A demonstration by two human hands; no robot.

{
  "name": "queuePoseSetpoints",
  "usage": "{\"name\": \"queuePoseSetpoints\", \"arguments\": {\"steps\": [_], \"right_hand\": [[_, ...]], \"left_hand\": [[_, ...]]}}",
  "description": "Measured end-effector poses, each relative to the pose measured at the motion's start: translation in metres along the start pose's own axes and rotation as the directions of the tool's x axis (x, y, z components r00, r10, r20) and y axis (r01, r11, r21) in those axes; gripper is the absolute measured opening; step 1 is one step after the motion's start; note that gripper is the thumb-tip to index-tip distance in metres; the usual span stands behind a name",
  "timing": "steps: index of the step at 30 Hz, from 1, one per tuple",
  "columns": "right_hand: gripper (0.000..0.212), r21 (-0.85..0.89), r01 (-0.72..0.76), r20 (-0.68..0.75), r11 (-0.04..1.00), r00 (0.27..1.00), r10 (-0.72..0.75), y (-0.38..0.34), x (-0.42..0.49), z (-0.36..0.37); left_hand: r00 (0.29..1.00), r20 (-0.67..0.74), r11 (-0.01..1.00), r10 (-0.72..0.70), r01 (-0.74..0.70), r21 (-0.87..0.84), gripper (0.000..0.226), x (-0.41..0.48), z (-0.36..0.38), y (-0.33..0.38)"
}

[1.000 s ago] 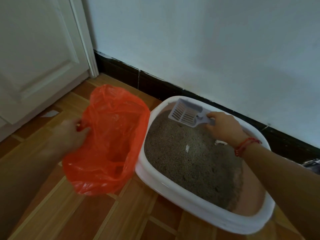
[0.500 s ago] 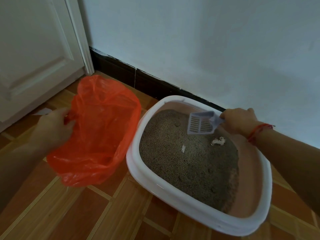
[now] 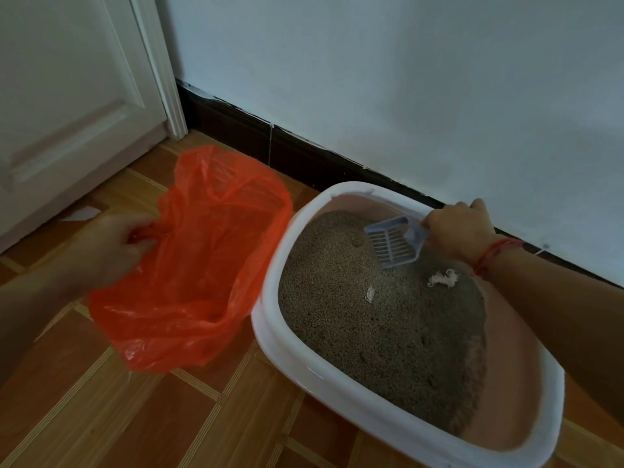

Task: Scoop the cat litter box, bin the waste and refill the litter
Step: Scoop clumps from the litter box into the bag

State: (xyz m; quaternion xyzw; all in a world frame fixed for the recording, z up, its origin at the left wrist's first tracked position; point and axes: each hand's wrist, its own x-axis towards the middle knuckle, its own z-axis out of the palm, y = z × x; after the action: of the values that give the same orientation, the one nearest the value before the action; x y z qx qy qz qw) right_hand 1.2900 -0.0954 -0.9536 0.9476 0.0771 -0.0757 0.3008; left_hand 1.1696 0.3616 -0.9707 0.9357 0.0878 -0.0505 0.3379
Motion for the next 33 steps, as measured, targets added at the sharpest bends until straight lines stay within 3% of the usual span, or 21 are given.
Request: {"name": "queuePoseSetpoints", "arguments": {"steps": [5,8,16,23,29,33], "right_hand": [[0.028,0.21,-0.042,0.14,0.977,0.99,0.012,-0.015,0.004,0.006],[0.014,0.312,-0.048,0.143,0.949,0.99,0.003,-0.026,-0.002,0.009],[0.022,0.469,-0.121,0.186,0.875,0.982,0.036,-0.044,-0.002,0.034],[0.034,0.725,-0.193,0.228,0.661,0.973,0.034,-0.039,-0.017,0.038],[0.034,0.86,-0.131,0.163,0.494,0.986,-0.022,-0.031,-0.029,0.038],[0.037,0.849,-0.124,0.127,0.514,0.991,0.029,-0.022,-0.032,0.027]], "left_hand": [[1.0,0.004,0.997,0.01,-0.01,-0.08,0.043,0.0,0.008,0.004],[1.0,0.019,0.996,-0.011,0.013,-0.093,0.034,0.0,0.016,0.007],[0.999,-0.027,0.995,0.024,-0.027,-0.098,0.039,-0.002,0.026,0.015],[1.0,0.008,0.996,-0.017,0.018,-0.088,0.038,-0.004,0.023,0.012],[0.996,-0.045,0.996,-0.075,0.073,-0.044,0.021,-0.008,0.019,0.018],[0.991,-0.089,0.995,-0.098,0.095,-0.036,0.02,-0.012,0.016,0.022]]}}
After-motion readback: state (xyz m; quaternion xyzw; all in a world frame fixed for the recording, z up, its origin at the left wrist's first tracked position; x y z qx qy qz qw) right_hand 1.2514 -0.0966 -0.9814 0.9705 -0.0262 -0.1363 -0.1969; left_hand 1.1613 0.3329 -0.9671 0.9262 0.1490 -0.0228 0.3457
